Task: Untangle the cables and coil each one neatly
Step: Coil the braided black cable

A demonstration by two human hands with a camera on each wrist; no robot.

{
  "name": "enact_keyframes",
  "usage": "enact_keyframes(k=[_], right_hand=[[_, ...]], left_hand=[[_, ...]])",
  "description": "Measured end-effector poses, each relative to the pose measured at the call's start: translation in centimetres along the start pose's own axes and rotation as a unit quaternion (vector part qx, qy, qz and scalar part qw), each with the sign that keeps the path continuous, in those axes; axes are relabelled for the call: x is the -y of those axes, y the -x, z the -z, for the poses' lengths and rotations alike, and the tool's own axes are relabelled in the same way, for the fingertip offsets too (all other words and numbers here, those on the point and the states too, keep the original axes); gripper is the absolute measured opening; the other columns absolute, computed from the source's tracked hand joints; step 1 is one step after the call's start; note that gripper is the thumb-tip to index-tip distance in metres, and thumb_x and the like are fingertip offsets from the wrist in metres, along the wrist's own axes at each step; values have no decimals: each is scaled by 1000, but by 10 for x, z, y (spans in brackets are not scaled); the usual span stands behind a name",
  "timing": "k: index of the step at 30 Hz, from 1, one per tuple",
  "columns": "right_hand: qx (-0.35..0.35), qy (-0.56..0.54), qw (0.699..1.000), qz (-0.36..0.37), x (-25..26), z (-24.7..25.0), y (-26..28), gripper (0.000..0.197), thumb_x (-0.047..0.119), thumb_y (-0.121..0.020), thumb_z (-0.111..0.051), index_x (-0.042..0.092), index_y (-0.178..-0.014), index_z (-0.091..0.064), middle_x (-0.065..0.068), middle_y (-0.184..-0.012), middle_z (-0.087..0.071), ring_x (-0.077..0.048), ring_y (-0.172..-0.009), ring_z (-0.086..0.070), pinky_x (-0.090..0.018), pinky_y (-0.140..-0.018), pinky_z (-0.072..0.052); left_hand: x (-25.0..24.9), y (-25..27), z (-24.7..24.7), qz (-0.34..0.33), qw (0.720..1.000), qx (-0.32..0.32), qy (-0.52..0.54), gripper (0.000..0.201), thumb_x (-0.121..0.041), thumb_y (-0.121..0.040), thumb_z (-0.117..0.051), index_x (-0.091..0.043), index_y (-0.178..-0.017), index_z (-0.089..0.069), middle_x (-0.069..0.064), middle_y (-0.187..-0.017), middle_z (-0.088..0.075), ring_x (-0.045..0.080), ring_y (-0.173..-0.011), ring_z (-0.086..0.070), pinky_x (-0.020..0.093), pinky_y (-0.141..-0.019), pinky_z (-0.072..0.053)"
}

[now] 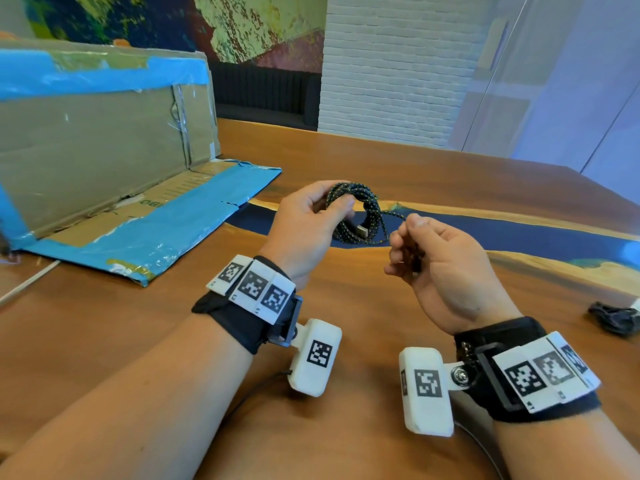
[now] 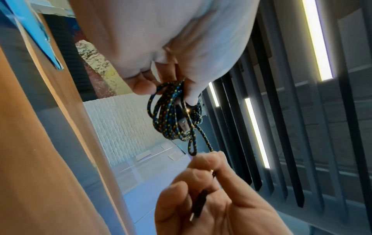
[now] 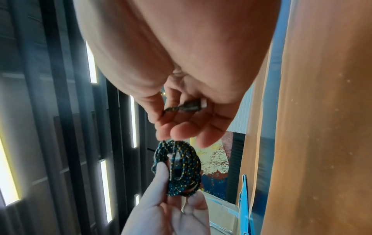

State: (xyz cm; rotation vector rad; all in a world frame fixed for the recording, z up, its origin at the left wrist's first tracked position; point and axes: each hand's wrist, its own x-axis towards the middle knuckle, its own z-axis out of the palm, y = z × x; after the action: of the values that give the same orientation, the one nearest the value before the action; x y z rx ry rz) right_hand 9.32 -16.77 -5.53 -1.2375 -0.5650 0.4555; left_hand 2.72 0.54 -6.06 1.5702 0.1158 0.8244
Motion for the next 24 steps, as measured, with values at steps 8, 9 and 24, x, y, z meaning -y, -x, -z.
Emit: enact_keyframes(k=[8, 9, 24], right_hand=[[-22, 333, 940, 70, -5, 15, -5, 16, 16, -94, -73, 25, -83, -80, 11, -79, -72, 0, -72, -61, -24, -74, -45], [-38, 340, 937, 77, -5, 16, -6, 15, 18, -93, -74, 27, -82, -81, 9, -80, -71, -3, -72, -61, -25, -72, -46], [58, -160, 985, -20, -12, -11, 4, 35, 16, -89, -55, -1, -115, -71, -17, -112, -73, -30, -102, -68, -41, -90, -57]], left_hand=[[-4, -2, 0, 86, 991, 7, 102, 28, -17, -107, -52, -13, -81, -61, 3, -78, -61, 18, -75, -60, 33, -68, -47], [-5, -1, -1, 100, 987, 26, 126, 30, -17, -108, -50, -12, -80, -59, 1, -76, -59, 15, -70, -58, 32, -66, -46], [-12, 8, -12, 43, 980, 71, 180, 14, -10, -105, -51, -9, -113, -63, 4, -80, -55, 21, -81, -58, 37, -79, -52]])
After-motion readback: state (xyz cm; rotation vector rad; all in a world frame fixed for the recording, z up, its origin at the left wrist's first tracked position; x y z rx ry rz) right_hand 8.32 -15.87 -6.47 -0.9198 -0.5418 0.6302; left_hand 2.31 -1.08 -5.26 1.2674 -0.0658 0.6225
